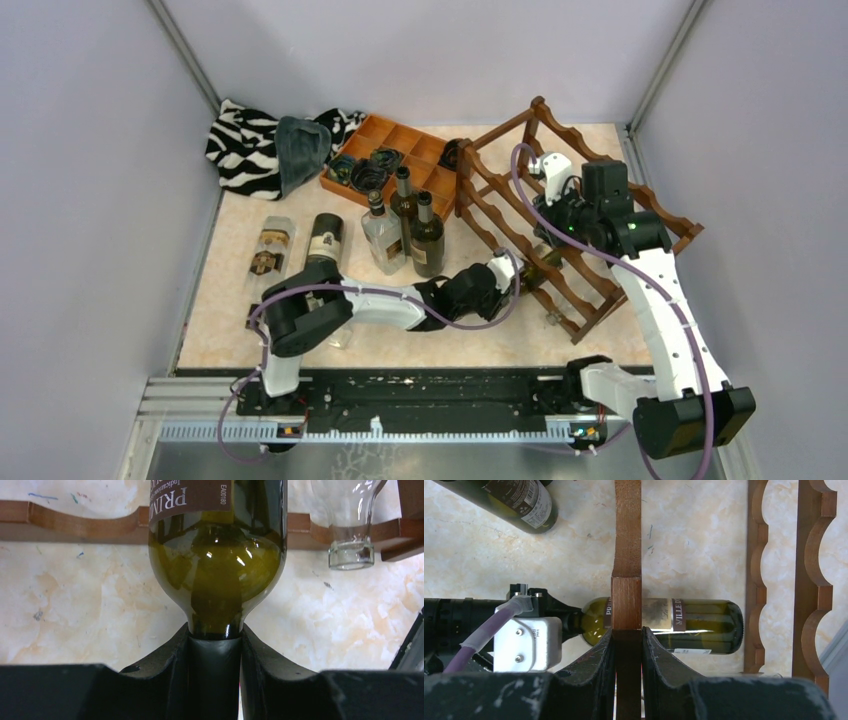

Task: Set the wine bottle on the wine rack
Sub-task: Place the wine bottle in the wine rack.

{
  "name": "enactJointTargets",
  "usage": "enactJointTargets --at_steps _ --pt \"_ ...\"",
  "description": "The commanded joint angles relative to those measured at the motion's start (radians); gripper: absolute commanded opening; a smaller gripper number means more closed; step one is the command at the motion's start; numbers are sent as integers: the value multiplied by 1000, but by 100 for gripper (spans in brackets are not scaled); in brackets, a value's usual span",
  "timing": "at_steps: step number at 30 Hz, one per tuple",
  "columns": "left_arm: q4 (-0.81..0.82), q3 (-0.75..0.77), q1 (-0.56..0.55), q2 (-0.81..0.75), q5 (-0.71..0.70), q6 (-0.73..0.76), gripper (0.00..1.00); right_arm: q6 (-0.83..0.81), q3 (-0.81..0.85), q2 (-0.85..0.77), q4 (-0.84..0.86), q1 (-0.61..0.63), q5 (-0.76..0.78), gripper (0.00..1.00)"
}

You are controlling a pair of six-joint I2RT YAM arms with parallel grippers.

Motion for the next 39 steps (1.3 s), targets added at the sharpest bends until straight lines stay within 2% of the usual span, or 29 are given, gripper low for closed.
enactJointTargets --at_steps 1,20,39 --pt "159 84 14 17 8 14 0 16 18 -52 83 -6 -91 0" --pt "96 267 70 162 76 -38 0 16 21 -44 85 -7 -118 0" --pt "27 350 86 242 150 -56 0 14 31 -26 83 -7 -121 0"
